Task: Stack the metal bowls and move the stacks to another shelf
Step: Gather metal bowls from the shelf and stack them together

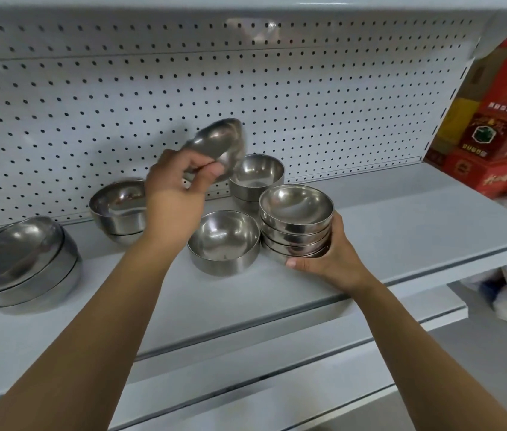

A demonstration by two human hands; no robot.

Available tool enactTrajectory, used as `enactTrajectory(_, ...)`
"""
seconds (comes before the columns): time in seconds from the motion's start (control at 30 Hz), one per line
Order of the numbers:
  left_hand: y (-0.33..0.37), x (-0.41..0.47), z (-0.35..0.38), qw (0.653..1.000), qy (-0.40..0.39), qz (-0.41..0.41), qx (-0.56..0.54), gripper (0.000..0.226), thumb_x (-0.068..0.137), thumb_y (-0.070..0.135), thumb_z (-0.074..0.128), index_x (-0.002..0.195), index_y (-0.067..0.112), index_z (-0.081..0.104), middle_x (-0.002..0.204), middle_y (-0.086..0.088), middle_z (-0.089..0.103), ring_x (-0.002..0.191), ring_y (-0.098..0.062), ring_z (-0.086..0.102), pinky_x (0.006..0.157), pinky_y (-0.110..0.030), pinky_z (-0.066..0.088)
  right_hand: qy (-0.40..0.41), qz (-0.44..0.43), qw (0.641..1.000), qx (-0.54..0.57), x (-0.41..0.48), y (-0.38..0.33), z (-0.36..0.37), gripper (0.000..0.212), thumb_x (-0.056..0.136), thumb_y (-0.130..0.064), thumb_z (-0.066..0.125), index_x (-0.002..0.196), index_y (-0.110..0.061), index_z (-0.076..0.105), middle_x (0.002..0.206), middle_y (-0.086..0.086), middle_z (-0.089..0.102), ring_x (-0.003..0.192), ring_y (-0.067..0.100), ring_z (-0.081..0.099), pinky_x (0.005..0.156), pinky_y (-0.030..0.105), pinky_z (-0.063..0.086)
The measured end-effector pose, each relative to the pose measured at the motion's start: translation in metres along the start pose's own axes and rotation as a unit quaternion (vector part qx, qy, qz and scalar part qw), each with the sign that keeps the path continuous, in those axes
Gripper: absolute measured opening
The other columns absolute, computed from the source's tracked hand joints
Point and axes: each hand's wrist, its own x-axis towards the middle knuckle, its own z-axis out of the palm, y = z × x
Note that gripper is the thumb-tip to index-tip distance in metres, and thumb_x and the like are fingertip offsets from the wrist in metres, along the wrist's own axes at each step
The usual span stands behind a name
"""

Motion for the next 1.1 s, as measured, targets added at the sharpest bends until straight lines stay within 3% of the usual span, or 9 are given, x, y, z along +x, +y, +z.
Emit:
enactTrajectory(0.07,0.013,-0.002,0.011,0.998,-0.058,0.014,-0.035,0.007,0.09,0.021,0.075,0.089,0.025,0.07,0.09,0.013,0.06,0.083,0.007,0.056,0.082,-0.012,0.042,0.003,-0.002,1.0,-0.001,0.0,0.0,0.0,0.117,0.056,-0.018,0.098,0.15,-0.027,0.03,0.132,-0.016,0.059,0.116,-0.006,0.062,0.09,0.012,0.052)
enactTrajectory(0.33,0.025,-0.008,0.051,0.965,-0.234,0.099,-0.069,0.005,0.086,0.019,0.079,0.087,0.023,0.075,0.084,0.033,0.061,0.088,0.002,0.056,0.083,-0.021,0.045,0.016,0.001,1.0,-0.005,0.001,0.002,0.001,0.116,0.057,-0.011,0.099,0.151,-0.023,0.03,0.13,-0.016,0.063,0.12,0.005,0.065,0.099,0.027,0.056)
enactTrajectory(0.47,0.012,-0.013,0.058,0.962,-0.247,0.108,-0.049,0.004,0.086,0.018,0.079,0.089,0.019,0.077,0.088,0.013,0.067,0.092,0.0,0.056,0.084,-0.027,0.047,0.014,0.001,1.0,-0.008,0.002,0.002,0.0,0.116,0.059,-0.013,0.1,0.151,-0.025,0.03,0.135,-0.013,0.061,0.124,0.008,0.063,0.099,0.029,0.056)
enactTrajectory(0.57,0.005,-0.017,0.059,0.959,-0.246,0.132,-0.05,0.004,0.086,0.015,0.079,0.088,0.011,0.078,0.098,0.002,0.072,0.101,-0.003,0.058,0.09,-0.017,0.043,0.015,0.002,1.0,-0.005,0.002,0.003,0.001,0.114,0.06,-0.013,0.1,0.15,-0.026,0.031,0.134,-0.014,0.06,0.122,0.005,0.063,0.098,0.026,0.055)
enactTrajectory(0.77,0.004,-0.023,0.052,0.962,-0.261,0.06,-0.057,0.009,0.087,0.022,0.079,0.094,0.027,0.075,0.14,0.003,0.056,0.131,-0.007,0.051,0.11,-0.019,0.036,0.014,0.0,1.0,-0.012,0.002,0.005,0.0,0.113,0.059,-0.015,0.101,0.148,-0.027,0.032,0.133,-0.013,0.061,0.124,0.009,0.063,0.1,0.031,0.055)
enactTrajectory(0.83,0.006,-0.023,0.049,0.962,-0.264,0.039,-0.052,0.024,0.083,0.03,0.082,0.106,0.026,0.074,0.146,0.007,0.051,0.135,-0.005,0.048,0.111,-0.018,0.035,0.016,0.0,1.0,-0.013,0.002,0.005,0.0,0.113,0.059,-0.015,0.101,0.149,-0.025,0.032,0.133,-0.012,0.062,0.124,0.01,0.064,0.102,0.034,0.056)
enactTrajectory(0.97,0.006,-0.018,0.046,0.96,-0.277,-0.029,-0.035,0.066,0.075,0.049,0.085,0.134,0.034,0.058,0.144,0.017,0.052,0.128,0.011,0.046,0.101,-0.007,0.034,0.015,-0.001,1.0,-0.016,0.002,0.005,0.0,0.113,0.059,-0.014,0.101,0.149,-0.025,0.032,0.133,-0.012,0.062,0.122,0.009,0.064,0.101,0.034,0.057)
enactTrajectory(1.03,0.006,-0.016,0.047,0.952,-0.296,-0.066,-0.042,0.074,0.068,0.062,0.085,0.133,0.041,0.057,0.138,0.022,0.056,0.127,0.01,0.048,0.101,-0.011,0.037,0.017,-0.002,1.0,-0.014,0.001,0.004,0.0,0.114,0.059,-0.014,0.1,0.149,-0.024,0.031,0.133,-0.012,0.062,0.121,0.008,0.065,0.101,0.033,0.057)
enactTrajectory(1.1,0.005,-0.016,0.05,0.948,-0.302,-0.086,-0.043,0.065,0.063,0.066,0.085,0.119,0.039,0.067,0.124,0.027,0.063,0.122,0.009,0.054,0.103,-0.019,0.043,0.018,-0.001,1.0,-0.012,0.001,0.005,0.0,0.114,0.059,-0.014,0.1,0.149,-0.024,0.031,0.132,-0.012,0.062,0.121,0.008,0.065,0.101,0.033,0.057)
